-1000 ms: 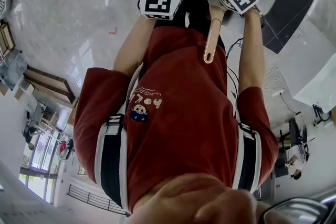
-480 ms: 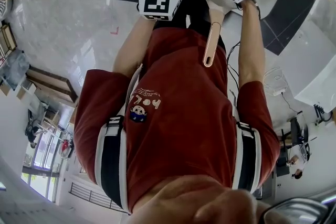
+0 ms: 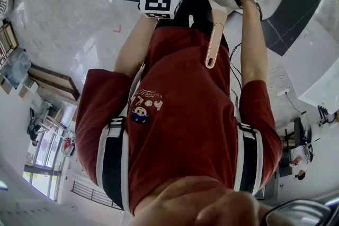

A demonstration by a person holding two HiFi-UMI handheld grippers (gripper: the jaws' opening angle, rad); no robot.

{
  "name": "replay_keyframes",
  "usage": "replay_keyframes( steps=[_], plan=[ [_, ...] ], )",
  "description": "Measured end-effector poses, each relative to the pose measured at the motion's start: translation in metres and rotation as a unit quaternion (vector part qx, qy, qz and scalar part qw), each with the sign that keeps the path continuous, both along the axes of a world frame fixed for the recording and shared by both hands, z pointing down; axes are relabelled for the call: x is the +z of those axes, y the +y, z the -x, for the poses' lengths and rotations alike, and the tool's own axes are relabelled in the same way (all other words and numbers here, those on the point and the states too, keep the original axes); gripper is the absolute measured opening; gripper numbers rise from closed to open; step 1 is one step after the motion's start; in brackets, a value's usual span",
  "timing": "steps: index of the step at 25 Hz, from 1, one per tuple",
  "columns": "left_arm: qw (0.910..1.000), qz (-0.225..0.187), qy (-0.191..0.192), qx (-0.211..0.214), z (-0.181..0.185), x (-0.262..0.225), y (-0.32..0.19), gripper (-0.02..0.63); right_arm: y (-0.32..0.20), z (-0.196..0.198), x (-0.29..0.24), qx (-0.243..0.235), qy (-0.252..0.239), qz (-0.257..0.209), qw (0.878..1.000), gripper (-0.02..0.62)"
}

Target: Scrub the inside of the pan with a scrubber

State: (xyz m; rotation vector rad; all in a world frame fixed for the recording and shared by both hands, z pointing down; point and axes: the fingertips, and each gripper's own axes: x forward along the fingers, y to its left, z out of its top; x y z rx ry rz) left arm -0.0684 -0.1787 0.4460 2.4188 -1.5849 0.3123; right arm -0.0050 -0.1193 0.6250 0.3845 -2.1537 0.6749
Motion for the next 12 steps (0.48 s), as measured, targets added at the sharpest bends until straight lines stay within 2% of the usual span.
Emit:
replay_keyframes(
  steps=[2,7,12],
  plan=[
    [1.0000,-0.001,0.001,0.001,-0.001,-0.002,0.000,0.006,0.008,0.005,0.005,-0.009,-0.005,0.014,1.000,0.117],
    [1.0000,0.000,0.001,-0.001,-0.001,0.000,0.001,0.006,0.012,0.002,0.028,-0.025,0.032,0.008,0.999,0.106],
    [1.0000,0.006,0.000,-0.001,-0.002,0.003,0.004,0.006,0.010,0.003,0.038,-0.024,0.033,0.018,0.999,0.094]
  ],
)
